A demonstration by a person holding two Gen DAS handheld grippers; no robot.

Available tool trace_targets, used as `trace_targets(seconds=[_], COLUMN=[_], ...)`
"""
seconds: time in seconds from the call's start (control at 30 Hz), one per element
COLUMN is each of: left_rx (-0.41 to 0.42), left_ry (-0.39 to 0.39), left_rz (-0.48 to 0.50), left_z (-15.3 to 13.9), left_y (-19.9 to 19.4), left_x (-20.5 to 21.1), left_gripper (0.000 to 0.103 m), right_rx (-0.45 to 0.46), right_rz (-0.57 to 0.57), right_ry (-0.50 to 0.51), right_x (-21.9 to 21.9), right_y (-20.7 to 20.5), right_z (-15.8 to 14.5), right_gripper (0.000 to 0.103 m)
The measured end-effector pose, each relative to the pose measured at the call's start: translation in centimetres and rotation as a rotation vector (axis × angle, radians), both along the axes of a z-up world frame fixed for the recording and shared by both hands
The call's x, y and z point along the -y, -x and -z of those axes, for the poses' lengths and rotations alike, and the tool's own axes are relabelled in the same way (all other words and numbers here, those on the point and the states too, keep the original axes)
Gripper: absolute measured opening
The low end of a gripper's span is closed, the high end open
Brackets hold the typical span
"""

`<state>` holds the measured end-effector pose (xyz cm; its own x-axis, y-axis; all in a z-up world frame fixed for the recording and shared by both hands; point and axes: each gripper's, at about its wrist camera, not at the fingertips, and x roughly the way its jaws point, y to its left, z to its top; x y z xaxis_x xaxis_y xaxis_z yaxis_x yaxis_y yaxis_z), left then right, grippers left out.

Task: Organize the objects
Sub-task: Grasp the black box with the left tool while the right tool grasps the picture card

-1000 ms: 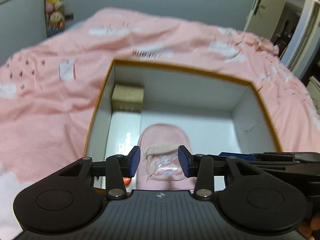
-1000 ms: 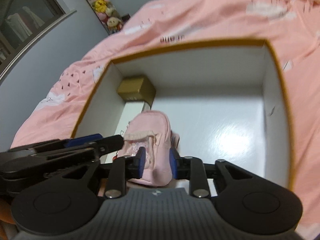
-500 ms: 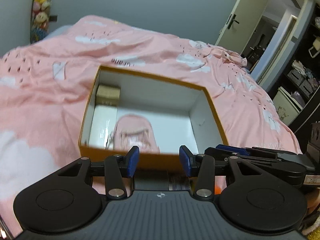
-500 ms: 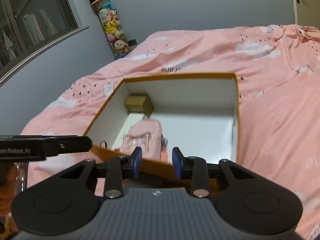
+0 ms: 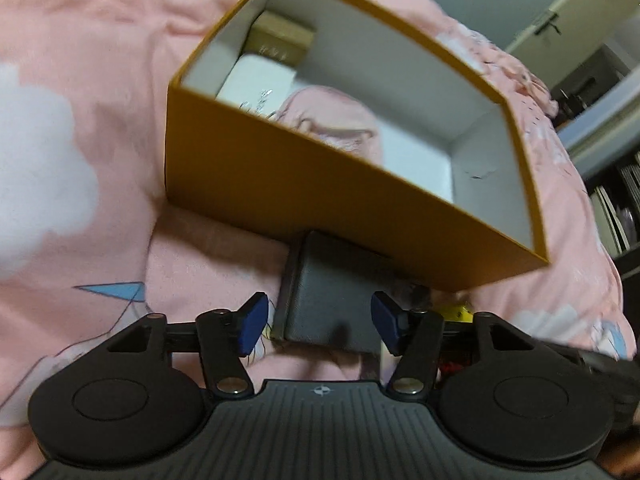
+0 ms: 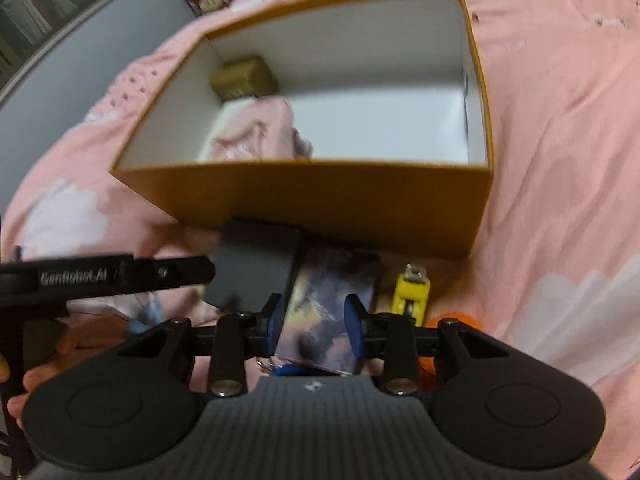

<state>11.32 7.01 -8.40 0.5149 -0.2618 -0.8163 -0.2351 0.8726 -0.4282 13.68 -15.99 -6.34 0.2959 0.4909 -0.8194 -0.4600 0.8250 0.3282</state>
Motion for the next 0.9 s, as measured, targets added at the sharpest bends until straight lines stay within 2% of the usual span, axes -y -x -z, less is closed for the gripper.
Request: trace_targets(seconds=[0.07,0.13,0.17,0.37,0.5,0.6,0.77,0.9], left_rx=[-0.019,-0.045,-0.057,-0.066,-0.076,-0.073,-0.053,-0.014], left_ry=[0.011,0.024,0.034,0.123,0.168,0.176,0.159,0.114], left_rz=[-0.015,-0.023,-0.023,-0.019,-0.004,-0.007,-0.022,-0.021], left_z=[1.1,2.0,2.4,3.9,4.7,4.7,3.3,1.2], left_y=[-0.7,-1.3,-1.5,-2.5,-3.1,-2.8,-1.4,0.2], left_x=[-0.2,-0.3,-0.4,-0.8,-0.7,-0.9,-1.5,-1.3], left_gripper=[0.071,0.072,0.077,0.087,0.086,0.08,0.056,0.047], right_rx=[-0.016,-0.033,-0.039,-0.072,-0.072,-0.071,-0.049,-0.049], right_rz=[-0.001,0.002,0.002,0.007,-0.001,-0.006,-0.02,-0.022], right_ry=[0.01,0.016,0.021,0.031,0.027,0.032,0.055,0.059], right_x=[-0.1,-0.1,-0.1,-0.2,-0.6,-0.8,-1.2,-1.3], right_y=[-0.3,-0.5,-0.6,-1.4,-2.0,-2.2,-2.1,-2.2], right_z=[0.6,1.0,1.2,2.3,2.4,2.4,2.3,2.1], right_gripper=[0.036,0.041,0.042,0.045,0.048,0.048,0.05,0.05])
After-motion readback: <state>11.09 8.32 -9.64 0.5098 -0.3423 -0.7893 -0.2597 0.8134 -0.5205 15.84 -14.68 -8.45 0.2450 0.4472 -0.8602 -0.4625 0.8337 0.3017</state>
